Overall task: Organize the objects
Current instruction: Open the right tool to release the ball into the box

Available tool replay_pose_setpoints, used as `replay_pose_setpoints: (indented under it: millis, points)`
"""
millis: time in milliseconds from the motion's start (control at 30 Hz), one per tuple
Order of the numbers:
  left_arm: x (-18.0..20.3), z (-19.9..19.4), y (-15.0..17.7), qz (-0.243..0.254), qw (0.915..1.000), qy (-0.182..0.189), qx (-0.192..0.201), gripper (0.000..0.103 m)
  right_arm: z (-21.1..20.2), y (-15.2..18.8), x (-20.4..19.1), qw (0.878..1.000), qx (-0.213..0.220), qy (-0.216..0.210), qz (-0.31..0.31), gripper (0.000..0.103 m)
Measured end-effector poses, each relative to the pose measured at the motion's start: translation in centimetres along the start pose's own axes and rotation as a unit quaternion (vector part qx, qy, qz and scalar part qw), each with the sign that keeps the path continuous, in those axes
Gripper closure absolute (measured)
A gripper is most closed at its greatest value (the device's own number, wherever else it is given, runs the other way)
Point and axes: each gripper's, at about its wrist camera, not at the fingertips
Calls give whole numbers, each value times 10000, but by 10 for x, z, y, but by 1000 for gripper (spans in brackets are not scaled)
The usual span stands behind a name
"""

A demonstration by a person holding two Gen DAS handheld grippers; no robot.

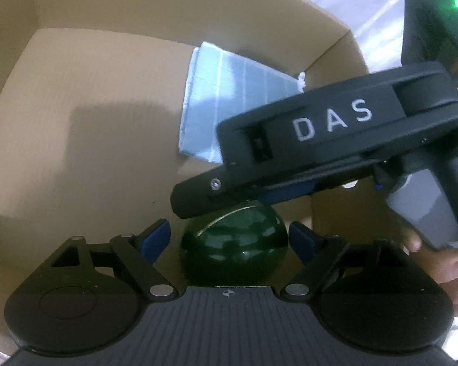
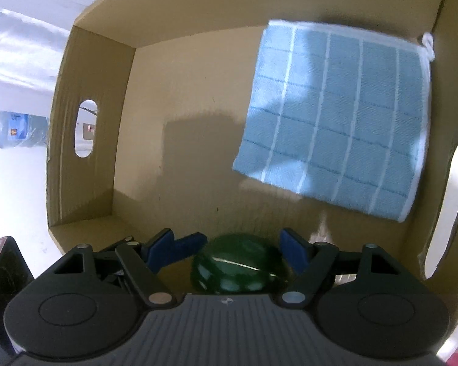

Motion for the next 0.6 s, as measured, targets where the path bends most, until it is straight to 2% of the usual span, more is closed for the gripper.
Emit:
replay_pose_setpoints:
  millis: [100, 233, 367, 600]
  points:
    - [0, -6, 1, -20, 9999, -40, 108, 17, -6, 0, -6, 9998, 145, 101, -123, 23]
    - [-2, -21, 6, -71, 9995, -9, 292, 12, -17, 2, -15, 9989, 361, 146, -276, 16]
    - [-2, -38, 14, -79, 9988, 3, 475, 11, -28, 7, -24, 9971, 583, 187, -442, 15]
    - [4, -77, 36, -33, 9958, 83, 907, 9, -59, 23, -39, 9924, 1068, -29, -612, 14]
Point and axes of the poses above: each gripper's, at about its wrist camera, not at the fingertips, and z roughly the way its jaws point, x to its right, y to its underside, and after that the axes turned 1 degree about y, right-handed
